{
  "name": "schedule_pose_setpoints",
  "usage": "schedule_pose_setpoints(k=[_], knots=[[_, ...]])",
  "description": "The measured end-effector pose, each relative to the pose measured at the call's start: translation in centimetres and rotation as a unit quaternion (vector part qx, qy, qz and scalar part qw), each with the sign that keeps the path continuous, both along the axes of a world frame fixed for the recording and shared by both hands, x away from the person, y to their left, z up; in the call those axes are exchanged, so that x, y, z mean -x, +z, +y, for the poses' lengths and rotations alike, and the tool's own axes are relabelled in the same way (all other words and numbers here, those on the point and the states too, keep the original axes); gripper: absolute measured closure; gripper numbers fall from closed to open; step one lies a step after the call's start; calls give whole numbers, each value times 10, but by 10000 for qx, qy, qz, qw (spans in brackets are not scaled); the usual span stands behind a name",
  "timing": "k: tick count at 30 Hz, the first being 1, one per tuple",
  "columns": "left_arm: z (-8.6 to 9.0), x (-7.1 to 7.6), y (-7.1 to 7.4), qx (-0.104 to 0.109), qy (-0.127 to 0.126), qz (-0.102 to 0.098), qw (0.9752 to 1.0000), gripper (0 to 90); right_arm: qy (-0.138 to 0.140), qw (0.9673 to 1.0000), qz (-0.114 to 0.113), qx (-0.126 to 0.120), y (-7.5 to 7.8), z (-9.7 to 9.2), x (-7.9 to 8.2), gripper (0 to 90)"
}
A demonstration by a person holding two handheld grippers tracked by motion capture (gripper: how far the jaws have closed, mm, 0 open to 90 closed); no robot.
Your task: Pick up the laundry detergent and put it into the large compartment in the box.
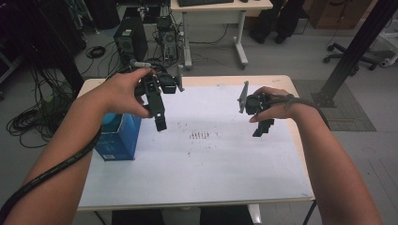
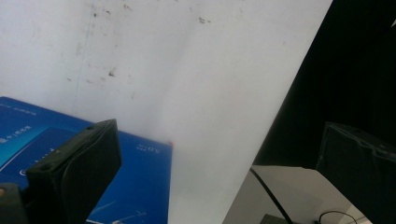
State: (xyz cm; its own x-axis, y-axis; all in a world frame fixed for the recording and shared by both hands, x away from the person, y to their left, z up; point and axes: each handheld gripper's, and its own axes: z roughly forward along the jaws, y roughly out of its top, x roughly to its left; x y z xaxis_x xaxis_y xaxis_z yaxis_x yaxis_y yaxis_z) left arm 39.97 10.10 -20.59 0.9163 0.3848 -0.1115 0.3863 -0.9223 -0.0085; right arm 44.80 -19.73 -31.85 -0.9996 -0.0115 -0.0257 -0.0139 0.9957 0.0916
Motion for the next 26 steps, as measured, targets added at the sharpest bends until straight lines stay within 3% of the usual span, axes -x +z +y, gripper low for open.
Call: schedule_pose_setpoints(k=[20,26], knots=[[4,1,-1,16,20,43,10000,2,61,10000,-20,26,3,7,2,59],[4,1,1,190,72,-33,9998,2,73,9999,-78,-40,6,7,4,55]])
